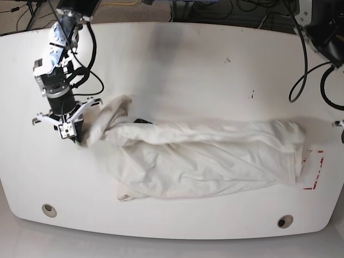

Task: Layout the t-shirt on the table in an organized manner, then fold the t-shirt properly
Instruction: 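Pull the pinched corner away from the right gripper to unfold the flap, then release both grippers and move them to new shirt edges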

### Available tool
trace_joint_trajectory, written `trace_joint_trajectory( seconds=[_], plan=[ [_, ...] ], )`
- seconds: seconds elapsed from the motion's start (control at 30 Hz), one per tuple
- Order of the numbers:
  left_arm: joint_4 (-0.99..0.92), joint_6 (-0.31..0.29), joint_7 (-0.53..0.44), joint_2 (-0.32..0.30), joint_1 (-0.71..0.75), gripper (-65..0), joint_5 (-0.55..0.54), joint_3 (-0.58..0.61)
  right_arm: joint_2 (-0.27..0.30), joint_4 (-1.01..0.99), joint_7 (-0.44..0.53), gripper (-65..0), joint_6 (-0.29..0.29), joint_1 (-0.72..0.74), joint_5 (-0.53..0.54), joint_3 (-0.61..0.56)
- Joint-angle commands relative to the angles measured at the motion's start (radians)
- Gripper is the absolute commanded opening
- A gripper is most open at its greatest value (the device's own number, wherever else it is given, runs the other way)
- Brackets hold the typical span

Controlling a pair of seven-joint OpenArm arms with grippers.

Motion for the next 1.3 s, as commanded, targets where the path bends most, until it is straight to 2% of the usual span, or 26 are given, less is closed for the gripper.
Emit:
trace_joint_trajectory(
  seconds=[0.0, 0.27, 0.4, 0.63, 0.73, 0.97, 1.1, 1.27],
  plan=[
    [0.024, -0.002, -0.022, -0.018, 0.075, -64.4, -0.033, -0.02, -0.036, 0.02, 0.065, -64.8, 0.001, -0.053, 0.019, -0.002],
    [0.019, -0.002, -0.028, -0.017, 0.266, -64.4, -0.031, -0.092, -0.126, 0.019, 0.085, -64.8, 0.001, -0.189, 0.019, -0.01],
    [0.021, -0.002, -0.071, -0.021, 0.333, -64.4, -0.031, -0.093, -0.163, 0.019, 0.083, -64.8, 0.001, -0.22, 0.019, -0.01],
    [0.024, -0.002, -0.087, -0.018, 0.368, -64.0, -0.031, -0.087, -0.189, 0.017, 0.079, -64.0, 0.001, -0.242, 0.015, -0.011],
    [0.019, -0.002, -0.087, -0.017, 0.364, -63.9, -0.03, -0.084, -0.189, 0.017, 0.079, -58.7, -0.007, -0.255, 0.019, -0.011],
    [0.022, -0.002, -0.087, 0.011, 0.324, -62.8, -0.031, 0.046, -0.192, 0.017, 0.077, -34.4, -0.01, -0.271, 0.019, -0.011],
    [0.022, -0.002, -0.087, 0.038, 0.309, -53.5, -0.033, 0.092, -0.192, 0.017, 0.077, -24.7, -0.01, -0.272, 0.019, -0.011],
    [0.024, -0.002, -0.082, 0.12, 0.241, -41.8, -0.028, 0.098, -0.191, 0.017, 0.079, -19.5, -0.01, -0.263, 0.019, -0.005]
  ],
)
